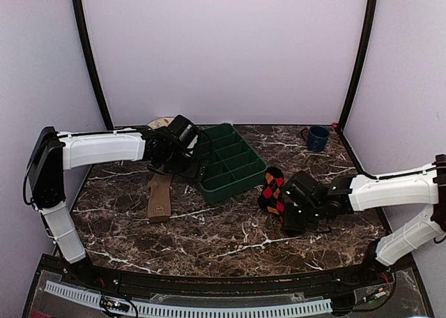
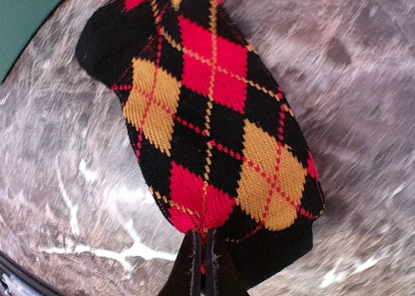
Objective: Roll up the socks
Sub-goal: Move the storage box to the center of the board, then pick up the sock from the center of the board.
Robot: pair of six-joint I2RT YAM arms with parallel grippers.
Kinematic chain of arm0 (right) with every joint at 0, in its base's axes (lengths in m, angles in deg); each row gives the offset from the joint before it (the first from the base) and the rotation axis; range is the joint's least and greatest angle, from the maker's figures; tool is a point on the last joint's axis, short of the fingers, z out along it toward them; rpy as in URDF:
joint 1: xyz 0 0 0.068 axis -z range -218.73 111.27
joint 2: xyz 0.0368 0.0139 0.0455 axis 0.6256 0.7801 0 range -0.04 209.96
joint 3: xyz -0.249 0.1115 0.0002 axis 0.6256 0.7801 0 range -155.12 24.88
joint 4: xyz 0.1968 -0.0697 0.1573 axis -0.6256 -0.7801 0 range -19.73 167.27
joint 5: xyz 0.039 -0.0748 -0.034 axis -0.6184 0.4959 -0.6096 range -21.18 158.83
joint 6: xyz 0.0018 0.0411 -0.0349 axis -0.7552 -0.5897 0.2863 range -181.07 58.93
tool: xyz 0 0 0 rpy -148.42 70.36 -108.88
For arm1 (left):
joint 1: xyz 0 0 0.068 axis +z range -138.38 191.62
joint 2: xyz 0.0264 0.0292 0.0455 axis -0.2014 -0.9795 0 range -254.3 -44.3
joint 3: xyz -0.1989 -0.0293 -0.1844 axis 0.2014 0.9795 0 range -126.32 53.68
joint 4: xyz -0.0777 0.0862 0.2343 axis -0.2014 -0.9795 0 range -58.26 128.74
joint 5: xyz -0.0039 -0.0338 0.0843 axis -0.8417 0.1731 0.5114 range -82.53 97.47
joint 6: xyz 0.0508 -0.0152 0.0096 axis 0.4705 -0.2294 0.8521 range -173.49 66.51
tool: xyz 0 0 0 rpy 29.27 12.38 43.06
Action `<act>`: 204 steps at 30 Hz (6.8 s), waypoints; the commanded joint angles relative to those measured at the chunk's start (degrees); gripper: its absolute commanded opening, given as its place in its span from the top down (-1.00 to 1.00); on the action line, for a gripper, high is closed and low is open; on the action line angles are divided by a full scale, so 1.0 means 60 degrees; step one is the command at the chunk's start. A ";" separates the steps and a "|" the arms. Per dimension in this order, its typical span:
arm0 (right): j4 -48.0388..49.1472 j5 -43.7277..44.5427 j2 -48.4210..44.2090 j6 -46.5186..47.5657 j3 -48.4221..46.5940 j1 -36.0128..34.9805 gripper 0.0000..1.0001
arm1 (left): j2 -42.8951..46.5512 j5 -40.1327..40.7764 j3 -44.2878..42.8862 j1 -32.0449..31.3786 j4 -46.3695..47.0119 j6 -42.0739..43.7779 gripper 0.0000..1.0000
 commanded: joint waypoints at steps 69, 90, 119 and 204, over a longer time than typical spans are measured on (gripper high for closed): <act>0.1233 -0.0406 0.1196 -0.1450 -0.0278 -0.2639 1.00 | -0.5975 -0.0831 -0.6064 0.2101 0.2606 0.7552 0.90; 0.2826 -0.1548 0.4526 -0.0298 -0.2757 -0.2305 1.00 | -0.5609 -0.0651 -0.6332 0.2843 0.2903 0.7605 -0.68; 0.0676 0.1131 0.2644 0.2178 -0.4405 -0.2637 -0.14 | 0.3929 0.0478 0.1620 -0.0348 0.1060 0.1774 -0.98; 0.3701 -0.3730 0.1534 0.4146 -0.1108 0.0542 0.38 | -0.0721 -0.3338 0.3497 -0.3887 0.3117 -0.3017 0.64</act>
